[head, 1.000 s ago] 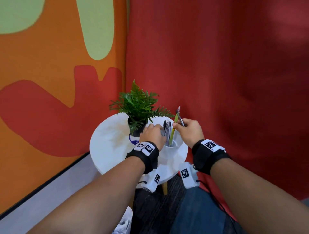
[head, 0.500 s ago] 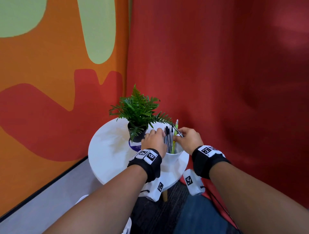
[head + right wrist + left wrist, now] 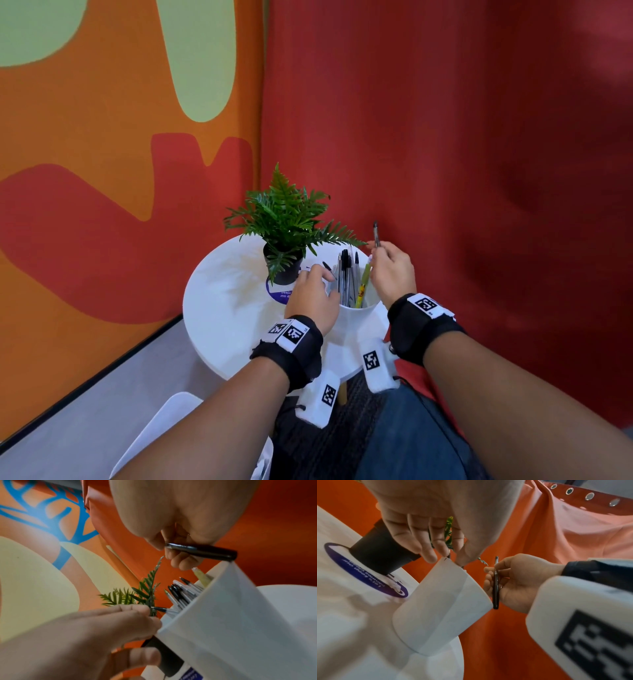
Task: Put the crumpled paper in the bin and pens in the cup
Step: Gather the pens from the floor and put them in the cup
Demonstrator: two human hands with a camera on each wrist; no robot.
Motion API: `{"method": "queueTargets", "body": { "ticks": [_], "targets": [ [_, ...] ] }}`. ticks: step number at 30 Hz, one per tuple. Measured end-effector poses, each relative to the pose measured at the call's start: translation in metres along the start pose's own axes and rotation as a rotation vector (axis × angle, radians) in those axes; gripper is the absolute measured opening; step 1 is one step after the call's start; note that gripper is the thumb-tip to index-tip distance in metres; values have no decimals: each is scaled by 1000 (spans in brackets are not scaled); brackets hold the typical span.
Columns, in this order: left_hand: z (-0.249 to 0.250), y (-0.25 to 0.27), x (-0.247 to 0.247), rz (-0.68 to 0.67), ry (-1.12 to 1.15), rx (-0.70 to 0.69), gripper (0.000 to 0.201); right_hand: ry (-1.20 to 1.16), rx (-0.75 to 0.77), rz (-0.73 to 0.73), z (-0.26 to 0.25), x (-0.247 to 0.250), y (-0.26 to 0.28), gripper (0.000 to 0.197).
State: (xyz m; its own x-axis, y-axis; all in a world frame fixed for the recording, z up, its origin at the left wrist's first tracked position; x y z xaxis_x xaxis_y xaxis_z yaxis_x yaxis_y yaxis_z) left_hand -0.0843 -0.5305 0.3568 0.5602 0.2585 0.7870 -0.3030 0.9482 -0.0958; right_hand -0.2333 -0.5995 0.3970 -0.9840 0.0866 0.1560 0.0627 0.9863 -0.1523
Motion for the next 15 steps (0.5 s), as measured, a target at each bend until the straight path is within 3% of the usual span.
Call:
{"method": "queueTargets", "body": {
  "ticks": [3,8,10,15],
  "targets": [
    [-3,2,0,14,24,10,18,-56,4,-19,1,-6,-1,28],
    [-6,3,0,-14,17,24,20,100,74,-77,-15,-1,3,32],
    [-9,3,-1,-29,34,36,20,168,100,-211,-20,0,4,39],
    [-15,5,-3,-45,90,59,21,592,233,-546,-23,7,1,46]
  ]
}}
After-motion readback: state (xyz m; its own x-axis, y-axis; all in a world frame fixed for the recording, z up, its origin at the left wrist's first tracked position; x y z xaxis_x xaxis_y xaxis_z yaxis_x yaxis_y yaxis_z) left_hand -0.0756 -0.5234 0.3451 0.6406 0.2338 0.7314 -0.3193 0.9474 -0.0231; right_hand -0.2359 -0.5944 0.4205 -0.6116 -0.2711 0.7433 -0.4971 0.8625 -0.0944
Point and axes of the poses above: each hand's wrist, its own y-axis away from the middle knuckle, its own x-axis out of the back of the hand, z = x × y, the point moved 7 cm from there along -y, towards the middle knuckle, and after that the axes turned 14 degrees about -y, right-handed, at the moved point
